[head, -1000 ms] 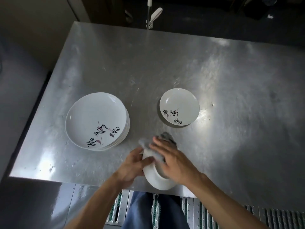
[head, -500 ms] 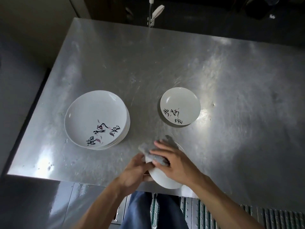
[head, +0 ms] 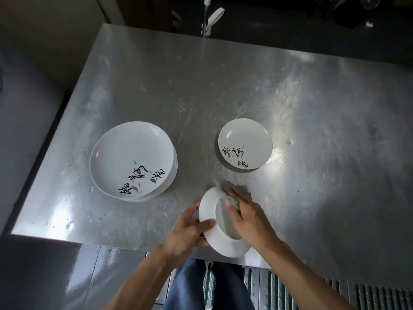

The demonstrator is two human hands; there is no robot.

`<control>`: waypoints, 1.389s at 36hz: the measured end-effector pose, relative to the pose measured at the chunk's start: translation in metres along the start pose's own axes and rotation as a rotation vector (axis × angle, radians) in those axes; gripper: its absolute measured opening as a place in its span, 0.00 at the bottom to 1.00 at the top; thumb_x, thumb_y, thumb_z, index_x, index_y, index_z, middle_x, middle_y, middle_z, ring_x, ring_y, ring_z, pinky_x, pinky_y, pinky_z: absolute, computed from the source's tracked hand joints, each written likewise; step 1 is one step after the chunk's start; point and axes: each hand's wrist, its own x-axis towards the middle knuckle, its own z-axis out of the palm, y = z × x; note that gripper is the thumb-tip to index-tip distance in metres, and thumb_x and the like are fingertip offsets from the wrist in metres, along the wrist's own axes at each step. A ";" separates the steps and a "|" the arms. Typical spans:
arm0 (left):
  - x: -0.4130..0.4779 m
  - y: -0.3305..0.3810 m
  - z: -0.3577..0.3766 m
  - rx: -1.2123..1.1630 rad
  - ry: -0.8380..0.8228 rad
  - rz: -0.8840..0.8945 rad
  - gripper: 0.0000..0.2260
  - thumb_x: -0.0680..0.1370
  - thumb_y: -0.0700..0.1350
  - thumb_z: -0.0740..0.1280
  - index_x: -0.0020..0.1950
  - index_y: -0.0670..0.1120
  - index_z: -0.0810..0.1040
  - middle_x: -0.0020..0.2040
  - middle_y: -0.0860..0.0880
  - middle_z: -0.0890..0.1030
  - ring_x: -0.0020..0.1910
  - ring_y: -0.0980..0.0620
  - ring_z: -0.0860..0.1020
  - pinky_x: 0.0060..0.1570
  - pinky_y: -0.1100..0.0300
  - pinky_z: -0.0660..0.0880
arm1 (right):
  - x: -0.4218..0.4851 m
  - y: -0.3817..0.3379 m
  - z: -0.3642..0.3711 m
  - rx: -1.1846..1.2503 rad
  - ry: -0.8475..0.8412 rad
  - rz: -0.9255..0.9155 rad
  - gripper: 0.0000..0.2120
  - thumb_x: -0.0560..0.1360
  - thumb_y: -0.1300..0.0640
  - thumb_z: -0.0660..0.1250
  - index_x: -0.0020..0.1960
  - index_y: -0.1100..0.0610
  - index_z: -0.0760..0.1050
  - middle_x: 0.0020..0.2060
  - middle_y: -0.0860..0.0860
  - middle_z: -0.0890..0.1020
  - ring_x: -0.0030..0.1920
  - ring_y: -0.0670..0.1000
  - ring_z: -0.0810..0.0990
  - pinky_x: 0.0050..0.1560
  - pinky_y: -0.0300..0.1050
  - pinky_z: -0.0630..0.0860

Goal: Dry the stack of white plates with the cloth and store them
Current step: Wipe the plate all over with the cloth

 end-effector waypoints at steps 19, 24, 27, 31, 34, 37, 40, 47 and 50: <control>0.006 0.007 -0.015 -0.003 -0.050 -0.048 0.22 0.75 0.36 0.73 0.69 0.44 0.75 0.57 0.39 0.82 0.50 0.42 0.82 0.43 0.51 0.81 | 0.001 -0.023 0.005 -0.025 -0.020 -0.013 0.20 0.84 0.48 0.58 0.75 0.46 0.71 0.77 0.47 0.66 0.76 0.49 0.65 0.75 0.45 0.64; 0.005 0.006 -0.009 -0.018 -0.047 -0.032 0.22 0.75 0.33 0.72 0.68 0.42 0.75 0.57 0.37 0.82 0.51 0.42 0.82 0.46 0.49 0.81 | 0.002 -0.023 0.014 -0.140 -0.082 -0.206 0.19 0.84 0.49 0.57 0.74 0.47 0.71 0.75 0.48 0.70 0.77 0.49 0.62 0.78 0.46 0.56; 0.004 0.002 -0.005 -0.110 -0.033 -0.029 0.22 0.73 0.34 0.73 0.66 0.44 0.74 0.55 0.41 0.82 0.49 0.44 0.83 0.41 0.50 0.82 | 0.008 -0.023 0.008 -0.063 0.036 0.032 0.19 0.84 0.49 0.58 0.74 0.48 0.72 0.71 0.50 0.73 0.72 0.54 0.69 0.71 0.49 0.68; 0.002 -0.001 -0.001 -0.154 -0.065 -0.002 0.20 0.74 0.32 0.72 0.62 0.43 0.72 0.53 0.42 0.83 0.48 0.45 0.83 0.38 0.52 0.81 | 0.007 -0.023 0.011 -0.100 -0.099 -0.193 0.19 0.85 0.46 0.56 0.74 0.45 0.71 0.75 0.45 0.69 0.77 0.44 0.62 0.77 0.44 0.59; 0.003 0.000 -0.003 -0.185 -0.012 0.026 0.21 0.71 0.32 0.73 0.62 0.44 0.73 0.52 0.43 0.83 0.44 0.46 0.84 0.37 0.52 0.81 | 0.017 -0.011 -0.004 -0.034 -0.049 0.148 0.20 0.84 0.43 0.54 0.73 0.44 0.71 0.69 0.50 0.77 0.67 0.55 0.76 0.63 0.45 0.74; 0.004 -0.005 -0.007 -0.265 0.047 0.068 0.24 0.70 0.33 0.73 0.62 0.46 0.72 0.56 0.41 0.82 0.47 0.43 0.84 0.46 0.44 0.81 | 0.012 -0.014 -0.006 0.031 -0.056 0.223 0.20 0.84 0.41 0.54 0.72 0.43 0.69 0.61 0.52 0.81 0.58 0.56 0.82 0.48 0.41 0.75; 0.002 0.000 -0.014 -0.310 -0.002 0.020 0.25 0.70 0.41 0.72 0.67 0.46 0.73 0.56 0.38 0.81 0.49 0.40 0.79 0.47 0.44 0.81 | -0.001 -0.025 0.002 0.112 -0.086 0.142 0.22 0.83 0.39 0.54 0.75 0.40 0.64 0.66 0.49 0.79 0.61 0.51 0.80 0.50 0.34 0.73; 0.007 0.014 -0.026 -0.048 -0.047 -0.028 0.22 0.74 0.42 0.70 0.67 0.40 0.75 0.59 0.35 0.83 0.54 0.39 0.82 0.52 0.43 0.81 | -0.014 -0.048 0.016 0.184 -0.168 -0.124 0.20 0.84 0.44 0.57 0.74 0.44 0.71 0.77 0.42 0.65 0.77 0.36 0.58 0.77 0.39 0.58; 0.007 0.015 -0.026 -0.025 -0.048 -0.045 0.23 0.75 0.39 0.71 0.68 0.36 0.73 0.58 0.35 0.83 0.52 0.40 0.84 0.49 0.46 0.83 | -0.005 -0.042 0.019 0.080 -0.191 -0.269 0.18 0.84 0.47 0.59 0.73 0.46 0.71 0.78 0.42 0.63 0.79 0.40 0.55 0.78 0.42 0.55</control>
